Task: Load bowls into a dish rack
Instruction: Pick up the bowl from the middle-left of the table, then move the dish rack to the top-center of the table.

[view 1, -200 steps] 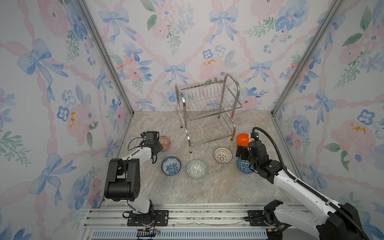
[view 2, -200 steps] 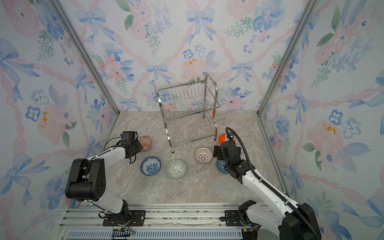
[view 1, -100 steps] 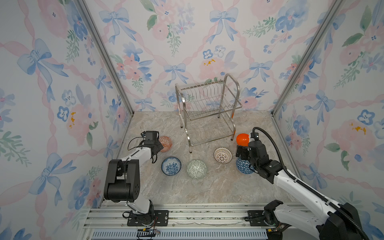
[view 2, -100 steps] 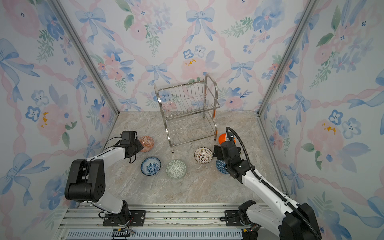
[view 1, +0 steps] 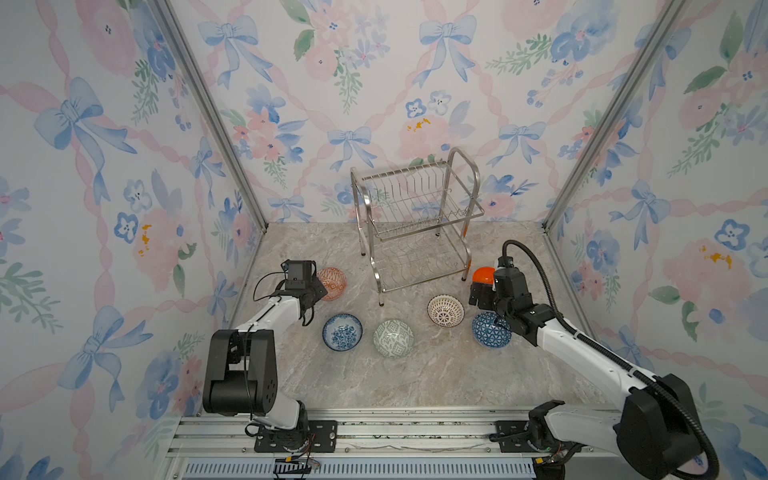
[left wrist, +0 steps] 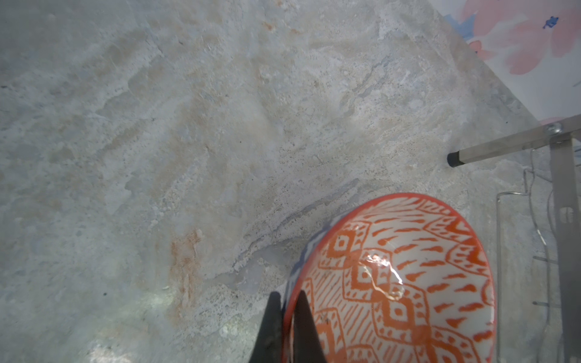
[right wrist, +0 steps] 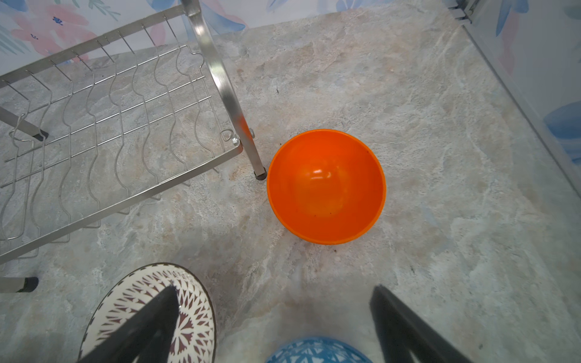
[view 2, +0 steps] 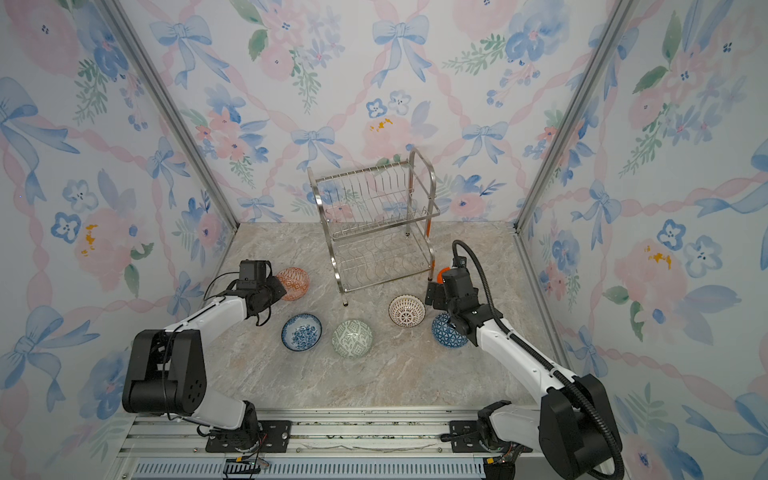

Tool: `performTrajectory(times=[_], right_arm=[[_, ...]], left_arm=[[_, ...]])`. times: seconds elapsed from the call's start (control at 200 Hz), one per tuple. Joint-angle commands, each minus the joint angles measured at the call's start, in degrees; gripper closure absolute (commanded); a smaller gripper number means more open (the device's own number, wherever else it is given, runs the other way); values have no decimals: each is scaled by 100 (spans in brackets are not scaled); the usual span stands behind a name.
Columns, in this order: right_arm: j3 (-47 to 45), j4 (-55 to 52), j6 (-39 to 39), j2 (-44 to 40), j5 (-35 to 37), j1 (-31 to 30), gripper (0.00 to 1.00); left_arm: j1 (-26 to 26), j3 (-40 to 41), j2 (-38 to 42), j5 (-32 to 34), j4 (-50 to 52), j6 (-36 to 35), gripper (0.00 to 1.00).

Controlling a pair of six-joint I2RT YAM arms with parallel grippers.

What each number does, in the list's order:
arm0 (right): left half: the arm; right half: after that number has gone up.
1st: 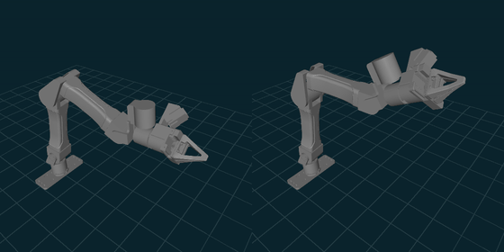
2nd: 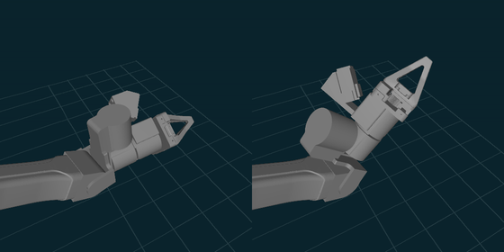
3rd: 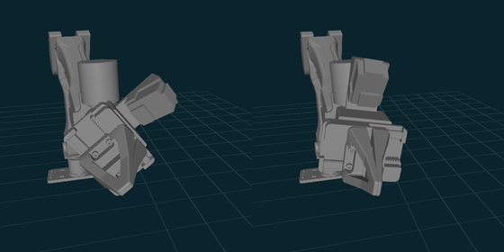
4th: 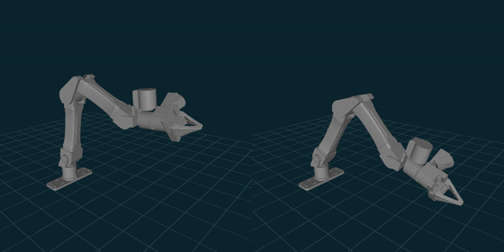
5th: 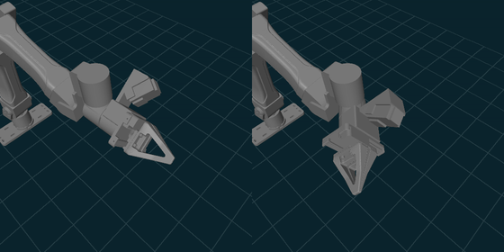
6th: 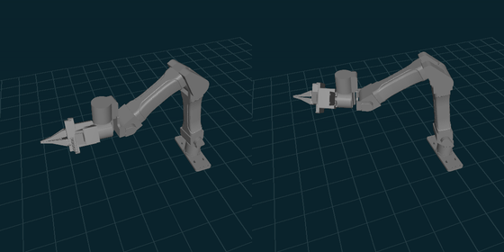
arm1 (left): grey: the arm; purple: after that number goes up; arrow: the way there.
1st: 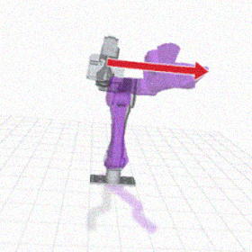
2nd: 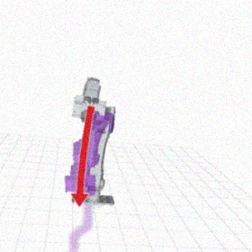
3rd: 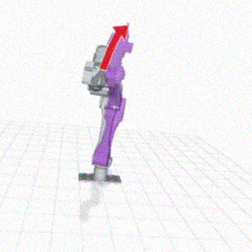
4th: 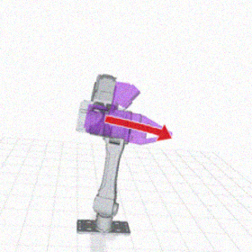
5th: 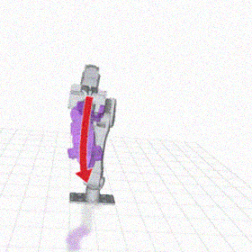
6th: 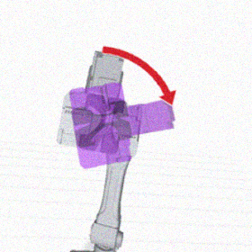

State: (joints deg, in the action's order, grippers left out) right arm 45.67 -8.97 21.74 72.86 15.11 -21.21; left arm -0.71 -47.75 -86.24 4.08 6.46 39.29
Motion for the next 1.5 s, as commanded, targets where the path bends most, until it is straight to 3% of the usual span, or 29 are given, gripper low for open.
performTrajectory(times=[0.0,0.435,0.82,1.115,1.495], right_arm=[[339,232,102,379,-449,96,3],[1379,951,866,2153,-1071,-489,0],[2017,1277,1277,3199,-1282,-768,16],[2551,1381,1752,3856,-1470,-1054,36],[2932,1323,2932,4231,-859,-1808,38]], left_arm=[[36,150,252,-297,-296,168,100],[36,349,710,-661,-496,386,100],[49,423,815,-710,-527,364,100],[91,486,961,-712,-516,377,100],[183,512,1057,-713,-514,380,100]])
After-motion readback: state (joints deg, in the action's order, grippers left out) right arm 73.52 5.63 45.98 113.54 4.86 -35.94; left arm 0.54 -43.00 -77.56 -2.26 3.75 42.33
